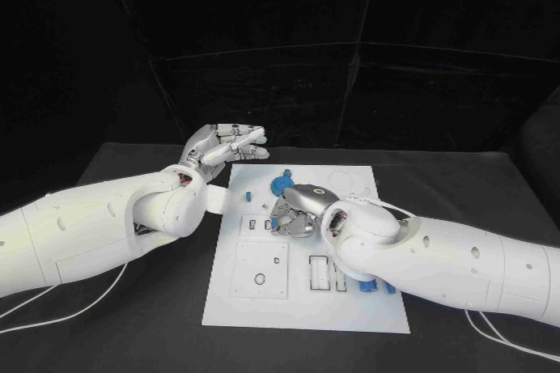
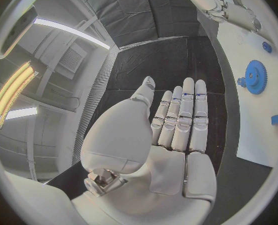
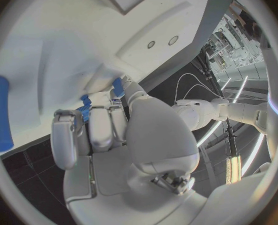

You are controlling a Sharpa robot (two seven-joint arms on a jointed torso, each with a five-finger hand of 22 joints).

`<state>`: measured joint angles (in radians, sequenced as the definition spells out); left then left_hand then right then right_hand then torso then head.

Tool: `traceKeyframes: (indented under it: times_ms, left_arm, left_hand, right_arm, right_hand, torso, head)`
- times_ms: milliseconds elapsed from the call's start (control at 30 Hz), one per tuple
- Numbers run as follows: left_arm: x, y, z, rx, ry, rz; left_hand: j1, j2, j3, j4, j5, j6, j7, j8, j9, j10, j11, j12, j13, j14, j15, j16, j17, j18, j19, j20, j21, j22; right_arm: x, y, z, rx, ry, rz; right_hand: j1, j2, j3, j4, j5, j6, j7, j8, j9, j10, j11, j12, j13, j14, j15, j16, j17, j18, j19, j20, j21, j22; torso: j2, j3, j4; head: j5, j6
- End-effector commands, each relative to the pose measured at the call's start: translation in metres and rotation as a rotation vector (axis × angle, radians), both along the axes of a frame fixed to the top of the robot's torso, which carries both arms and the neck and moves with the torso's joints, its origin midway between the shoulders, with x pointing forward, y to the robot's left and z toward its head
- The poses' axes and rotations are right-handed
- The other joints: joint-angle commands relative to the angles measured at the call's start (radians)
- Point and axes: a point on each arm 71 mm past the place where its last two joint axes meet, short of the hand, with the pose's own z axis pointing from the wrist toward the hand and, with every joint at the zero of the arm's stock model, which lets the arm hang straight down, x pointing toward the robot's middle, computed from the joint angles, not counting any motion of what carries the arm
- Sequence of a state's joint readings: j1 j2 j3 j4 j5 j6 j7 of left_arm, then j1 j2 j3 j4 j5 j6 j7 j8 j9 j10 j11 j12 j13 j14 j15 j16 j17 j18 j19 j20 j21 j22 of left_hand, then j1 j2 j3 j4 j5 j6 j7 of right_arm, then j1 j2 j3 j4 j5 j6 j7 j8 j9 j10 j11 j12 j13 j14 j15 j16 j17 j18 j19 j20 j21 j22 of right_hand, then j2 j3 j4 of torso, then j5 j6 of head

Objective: Assemble the parts on the task board

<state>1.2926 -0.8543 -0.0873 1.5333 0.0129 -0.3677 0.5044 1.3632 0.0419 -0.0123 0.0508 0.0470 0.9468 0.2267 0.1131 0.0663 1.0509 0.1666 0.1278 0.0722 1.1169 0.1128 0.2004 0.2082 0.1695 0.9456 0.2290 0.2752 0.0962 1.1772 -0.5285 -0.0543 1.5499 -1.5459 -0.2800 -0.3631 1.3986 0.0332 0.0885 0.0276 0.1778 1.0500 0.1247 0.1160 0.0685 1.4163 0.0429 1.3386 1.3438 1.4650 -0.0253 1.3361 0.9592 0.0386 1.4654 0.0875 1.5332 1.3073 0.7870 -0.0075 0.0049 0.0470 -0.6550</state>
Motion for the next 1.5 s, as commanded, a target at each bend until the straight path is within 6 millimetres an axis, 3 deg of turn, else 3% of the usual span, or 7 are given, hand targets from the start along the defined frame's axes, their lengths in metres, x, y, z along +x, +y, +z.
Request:
traceKeyframes:
  times_ms: [33,633,967,1067,1167,1333,1500]
  left_arm:
    - [0.0,-0.001,0.001,0.001,-0.001,-0.008]
    - [0.0,0.0,0.001,0.001,0.001,-0.008]
    - [0.0,0.0,0.001,0.002,0.002,-0.008]
    - [0.0,0.0,0.001,0.002,0.002,-0.008]
    - [0.0,0.001,0.001,0.001,0.001,-0.009]
    - [0.001,0.001,0.001,0.0,0.002,-0.011]
    - [0.001,0.003,0.0,0.009,0.008,-0.01]
  left_hand:
    - [0.002,0.011,-0.001,-0.007,0.005,0.002,0.003,-0.004,0.0,0.008,0.002,-0.005,0.002,0.004,0.004,-0.005,0.001,0.014,0.007,0.0,-0.004,-0.001]
    - [0.002,0.011,-0.001,-0.008,0.005,0.002,0.003,-0.004,0.0,0.009,0.002,-0.006,0.002,0.005,0.004,-0.007,0.002,0.014,0.008,0.0,-0.005,-0.002]
    - [0.002,0.011,-0.001,-0.008,0.005,0.002,0.003,-0.004,0.0,0.009,0.002,-0.006,0.002,0.005,0.004,-0.007,0.002,0.014,0.008,0.0,-0.005,-0.002]
    - [0.002,0.011,-0.001,-0.008,0.005,0.002,0.003,-0.004,0.0,0.009,0.002,-0.006,0.002,0.005,0.004,-0.007,0.002,0.014,0.008,0.0,-0.005,-0.002]
    - [0.003,0.014,0.001,-0.011,0.005,0.008,-0.003,-0.002,0.001,0.016,-0.002,-0.004,0.003,0.005,0.003,-0.01,0.004,0.014,0.01,-0.001,-0.007,-0.003]
    - [0.004,0.019,0.003,-0.016,0.005,0.022,-0.016,0.002,0.001,0.033,-0.011,-0.004,0.002,0.021,-0.005,-0.01,0.009,0.016,0.023,-0.006,-0.005,-0.004]
    - [0.001,0.024,0.003,-0.021,0.005,0.043,-0.028,0.003,0.0,0.061,-0.028,-0.011,-0.001,0.102,-0.03,0.018,0.038,0.016,0.086,-0.031,0.024,0.007]
  right_arm:
    - [-0.002,-0.001,-0.006,-0.041,0.018,-0.009]
    - [-0.002,-0.002,-0.003,-0.012,-0.01,-0.054]
    - [-0.002,-0.002,-0.002,0.002,-0.02,-0.067]
    - [-0.002,-0.002,-0.001,0.014,-0.027,-0.072]
    - [-0.003,-0.002,0.002,0.047,-0.047,-0.075]
    - [-0.007,-0.003,0.006,0.098,-0.08,-0.059]
    - [-0.018,-0.01,0.013,0.142,-0.108,-0.018]
  right_hand:
    - [-0.001,-0.011,0.004,0.0,-0.003,-0.005,0.007,-0.005,-0.001,-0.004,0.002,-0.006,-0.005,0.011,-0.003,-0.003,-0.001,-0.015,0.029,-0.002,-0.006,0.169]
    - [-0.045,-0.053,-0.008,0.021,0.001,-0.042,0.02,-0.027,-0.002,-0.014,0.014,-0.019,-0.015,0.009,0.006,-0.01,-0.014,-0.013,0.022,0.006,-0.011,0.161]
    - [-0.054,-0.062,-0.016,0.028,0.004,-0.053,0.023,-0.032,-0.002,-0.018,0.016,-0.024,-0.02,0.008,0.009,-0.013,-0.019,-0.012,0.02,0.008,-0.013,0.158]
    - [-0.062,-0.071,-0.024,0.035,-0.001,-0.071,0.026,-0.039,-0.003,-0.027,0.019,-0.035,-0.03,0.007,0.011,-0.017,-0.025,-0.011,0.016,0.011,-0.015,0.154]
    - [-0.081,-0.095,-0.053,0.053,0.01,-0.114,0.035,-0.051,-0.003,-0.05,0.028,-0.062,-0.054,0.002,0.018,-0.028,-0.045,-0.009,0.009,0.016,-0.02,0.145]
    - [-0.086,-0.114,-0.088,0.08,0.019,-0.165,0.046,-0.051,-0.003,-0.075,0.038,-0.092,-0.084,-0.003,0.026,-0.041,-0.068,-0.007,0.001,0.024,-0.026,0.135]
    - [-0.081,-0.123,-0.109,0.095,0.023,-0.175,0.049,-0.046,-0.001,-0.078,0.041,-0.093,-0.087,-0.005,0.029,-0.047,-0.078,-0.006,-0.002,0.027,-0.029,0.131]
  torso:
    - [0.0,0.0002,0.0001]
    - [0.0,-0.0002,0.0005]
    - [0.0,-0.0004,0.0]
    - [0.0,0.0,-0.0008]
    - [0.0,0.0001,-0.0004]
    - [0.0,0.0009,0.0007]
    - [-0.002,0.0013,-0.0002]
  head:
    - [0.002,0.0]
    - [-0.002,0.003]
    - [-0.003,0.005]
    - [-0.002,0.005]
    - [-0.003,0.006]
    - [-0.003,0.007]
    - [-0.003,0.009]
